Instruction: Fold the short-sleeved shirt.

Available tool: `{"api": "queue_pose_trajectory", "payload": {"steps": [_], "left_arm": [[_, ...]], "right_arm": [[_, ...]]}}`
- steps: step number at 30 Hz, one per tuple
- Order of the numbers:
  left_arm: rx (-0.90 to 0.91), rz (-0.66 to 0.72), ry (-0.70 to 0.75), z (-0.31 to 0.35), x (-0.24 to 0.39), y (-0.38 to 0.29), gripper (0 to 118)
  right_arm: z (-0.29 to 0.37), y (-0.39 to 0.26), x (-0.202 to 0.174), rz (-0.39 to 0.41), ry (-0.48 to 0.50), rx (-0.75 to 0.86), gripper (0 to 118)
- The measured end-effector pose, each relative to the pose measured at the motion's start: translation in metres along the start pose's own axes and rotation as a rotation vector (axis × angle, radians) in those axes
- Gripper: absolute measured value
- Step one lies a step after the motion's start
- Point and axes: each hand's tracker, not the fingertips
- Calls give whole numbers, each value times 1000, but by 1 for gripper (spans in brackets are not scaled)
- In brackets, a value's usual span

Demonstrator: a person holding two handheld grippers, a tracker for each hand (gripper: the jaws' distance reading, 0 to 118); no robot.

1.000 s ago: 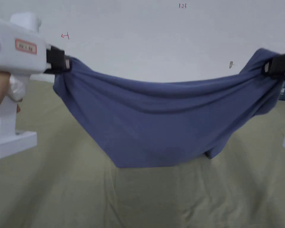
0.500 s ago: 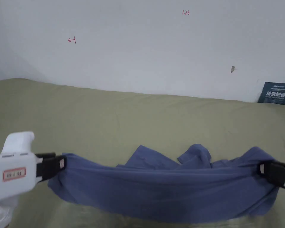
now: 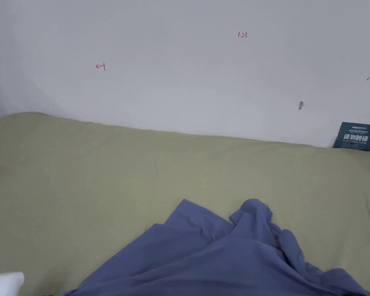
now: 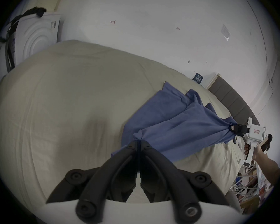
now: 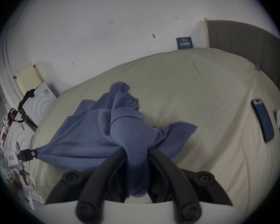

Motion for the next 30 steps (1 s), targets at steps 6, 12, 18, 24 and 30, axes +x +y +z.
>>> {"api": "queue_pose_trajectory", "payload": {"steps": [6,12,18,24,30], "left_arm": [[-30,57,-10,5,-9,-26,24],[87,27,-9,39,18,-22,116],[284,-222,58,85,101,21,116],[388,-301,186,105,179,-13,0],[346,-233,221,124,192,-98,0]], "right_arm": [[6,-15,7,-26,-7,5,35],[37,-4,-1,-122,29,63,92],[105,16,-63,56,-124,272,99],[152,-40,-127,202,-156,320,16],[175,-131,-154,329,-179,311,1]]}}
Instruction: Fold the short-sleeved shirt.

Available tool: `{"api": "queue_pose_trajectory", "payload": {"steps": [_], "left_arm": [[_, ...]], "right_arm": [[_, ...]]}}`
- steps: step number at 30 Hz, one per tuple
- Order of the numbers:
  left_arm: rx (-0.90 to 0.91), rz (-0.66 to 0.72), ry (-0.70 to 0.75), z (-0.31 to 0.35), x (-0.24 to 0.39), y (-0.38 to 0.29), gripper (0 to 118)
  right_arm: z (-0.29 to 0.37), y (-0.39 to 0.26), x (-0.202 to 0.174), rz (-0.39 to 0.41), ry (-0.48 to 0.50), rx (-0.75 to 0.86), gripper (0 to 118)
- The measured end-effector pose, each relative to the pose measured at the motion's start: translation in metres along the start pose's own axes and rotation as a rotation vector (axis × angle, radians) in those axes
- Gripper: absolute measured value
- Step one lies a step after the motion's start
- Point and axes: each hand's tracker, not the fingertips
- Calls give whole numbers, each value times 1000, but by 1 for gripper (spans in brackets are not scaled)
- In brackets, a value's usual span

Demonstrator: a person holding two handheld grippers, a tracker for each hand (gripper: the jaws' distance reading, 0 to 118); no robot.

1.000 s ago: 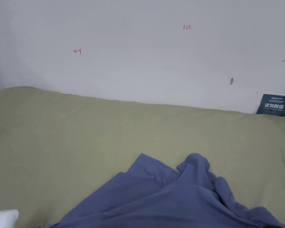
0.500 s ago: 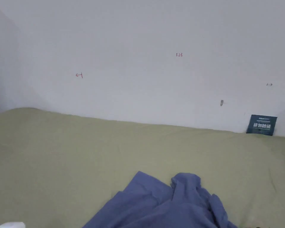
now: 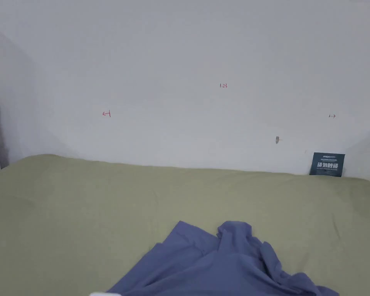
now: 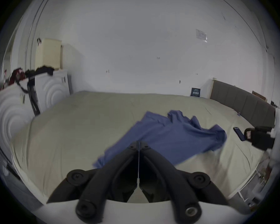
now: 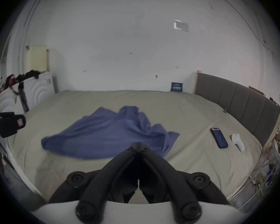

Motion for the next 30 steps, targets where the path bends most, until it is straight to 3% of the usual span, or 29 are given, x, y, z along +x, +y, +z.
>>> {"api": "queue_pose_trajectory", "payload": {"steps": [2,6,7,8,9,10,15,20,21,22,23,30], "left_arm": [[-22,-26,5,11,-2,-24,0],[-91,-51,20,9,-12,-41,0],[-104,-37,23,4,-18,-39,9],[-121,-21,15,-3,-24,-36,36],[-141,-12,5,-14,-32,-30,90],[-154,-15,5,-27,-40,-23,118],[-280,-50,-77,-105,-85,2,117],[-338,-19,-4,-165,-102,-10,113],[-354,16,-8,-174,-105,-12,96],[-371,38,-14,-184,-108,-14,58],[-395,51,-21,-191,-109,-16,1],[-359,4,-32,-189,-94,-20,1]], "right_arm": [[9,-17,-11,29,18,-20,1],[1,-29,-19,12,67,-76,2],[-5,-27,-17,-1,78,-78,2],[-8,-24,-17,-2,75,-69,2],[-10,-21,-18,-1,78,-62,2],[-14,-16,-18,3,83,-57,2],[-29,5,-4,-27,115,-45,2],[-45,13,11,-38,117,-59,2],[-50,14,13,-29,109,-68,2],[-55,15,16,-23,104,-74,2],[-62,16,19,-22,99,-84,2],[-136,66,40,-24,91,-169,2]]}}
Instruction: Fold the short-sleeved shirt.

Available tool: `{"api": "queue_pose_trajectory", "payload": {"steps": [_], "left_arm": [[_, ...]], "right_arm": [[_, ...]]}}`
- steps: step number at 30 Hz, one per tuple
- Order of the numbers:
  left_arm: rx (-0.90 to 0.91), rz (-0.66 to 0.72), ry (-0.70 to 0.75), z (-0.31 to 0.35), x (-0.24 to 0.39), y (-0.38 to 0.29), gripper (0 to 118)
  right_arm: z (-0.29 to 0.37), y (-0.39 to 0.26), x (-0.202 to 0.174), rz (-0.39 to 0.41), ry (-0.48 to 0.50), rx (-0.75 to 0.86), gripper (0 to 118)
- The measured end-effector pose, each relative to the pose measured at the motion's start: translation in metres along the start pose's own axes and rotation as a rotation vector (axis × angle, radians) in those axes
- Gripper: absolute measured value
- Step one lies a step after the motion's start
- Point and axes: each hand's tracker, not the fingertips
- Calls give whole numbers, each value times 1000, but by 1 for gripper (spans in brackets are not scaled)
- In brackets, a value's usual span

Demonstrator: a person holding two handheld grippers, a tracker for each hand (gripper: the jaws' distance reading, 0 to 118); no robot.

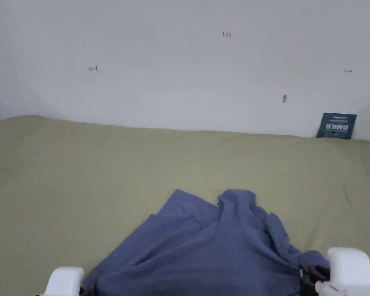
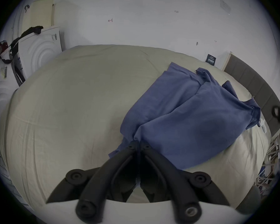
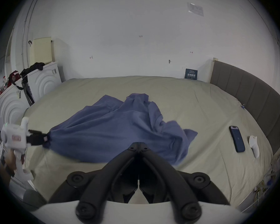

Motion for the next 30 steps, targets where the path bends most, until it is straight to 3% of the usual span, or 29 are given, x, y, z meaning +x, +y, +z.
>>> {"api": "queue_pose_trajectory", "payload": {"steps": [4,5,6,7,8,10,12,17,22,25,26,27,28,30], "left_arm": [[8,-15,4,3,2,3,1],[8,-7,1,3,1,4,1],[9,2,-2,4,0,4,1],[6,15,-10,5,0,3,1],[8,21,-12,2,-3,4,1],[5,17,-6,2,-3,3,1],[-6,4,-2,0,-4,2,1],[-14,-8,5,-4,-4,-4,1],[-24,0,-9,-4,-6,-3,1],[-28,-4,-15,-7,-6,-3,1],[-27,-1,-16,-7,-6,-4,1],[-28,4,-20,-7,-7,-4,1],[-25,7,-20,-6,-7,-3,1],[-22,11,-24,-4,-8,-3,1]], "right_arm": [[-84,82,23,-16,91,-72,7],[-110,105,28,-5,85,-109,26],[-133,123,32,4,101,-145,76],[-158,142,38,3,117,-172,101],[-183,157,43,-11,147,-194,102],[-229,177,49,-24,192,-365,98],[-267,184,50,5,122,-475,98],[-327,156,46,101,85,-660,97],[-339,133,35,95,187,-620,95],[-355,123,33,104,139,-637,78],[-353,124,32,147,103,-614,68],[-349,125,31,146,122,-609,25],[-343,129,30,157,132,-598,3],[-329,134,24,214,135,-553,3]]}}
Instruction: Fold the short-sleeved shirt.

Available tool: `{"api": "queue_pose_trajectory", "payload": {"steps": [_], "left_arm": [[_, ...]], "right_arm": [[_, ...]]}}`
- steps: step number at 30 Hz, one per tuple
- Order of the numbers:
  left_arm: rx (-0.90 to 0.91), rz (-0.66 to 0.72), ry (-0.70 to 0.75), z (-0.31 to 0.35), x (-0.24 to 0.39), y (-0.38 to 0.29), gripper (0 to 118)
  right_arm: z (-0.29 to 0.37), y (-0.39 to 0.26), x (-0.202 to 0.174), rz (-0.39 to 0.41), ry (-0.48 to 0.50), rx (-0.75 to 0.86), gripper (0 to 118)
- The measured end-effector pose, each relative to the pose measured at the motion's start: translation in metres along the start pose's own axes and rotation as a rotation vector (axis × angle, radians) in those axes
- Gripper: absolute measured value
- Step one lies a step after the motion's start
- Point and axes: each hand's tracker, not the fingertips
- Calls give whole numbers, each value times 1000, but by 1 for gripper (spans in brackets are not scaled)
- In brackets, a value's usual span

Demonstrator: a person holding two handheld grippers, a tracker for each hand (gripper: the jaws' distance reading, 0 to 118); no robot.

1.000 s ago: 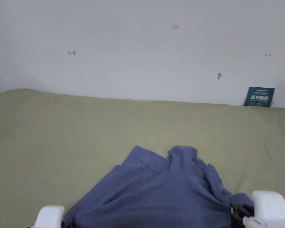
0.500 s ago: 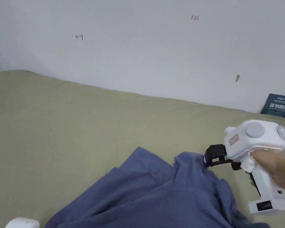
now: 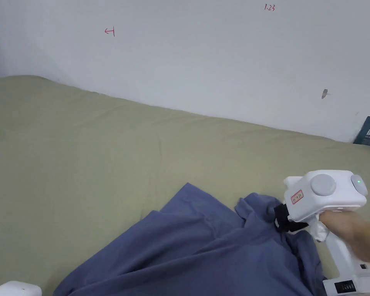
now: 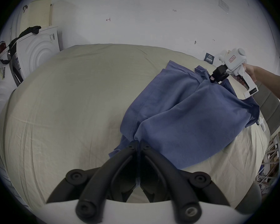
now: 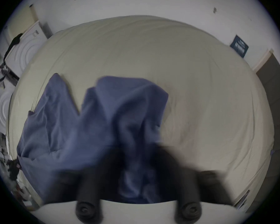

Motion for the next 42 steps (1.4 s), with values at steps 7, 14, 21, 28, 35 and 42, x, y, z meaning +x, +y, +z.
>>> {"api": "queue_pose_trajectory", "payload": {"steps": [7,14,21,28,35,42], "left_arm": [[33,14,-31,11,-1,11,1],[139,6,-88,36,-8,59,1],[265,-78,-113,62,-2,160,1],[341,-194,-85,82,16,281,1],[435,-233,-11,97,26,375,1],[532,-281,70,106,38,456,1]], "right_arm": [[59,-1,-16,6,15,199,3],[139,0,-26,8,11,427,3],[217,21,-22,-9,-27,547,3],[295,58,-1,-80,-136,746,3],[359,88,25,-120,-232,899,3],[401,129,40,-135,-308,1024,3]]}}
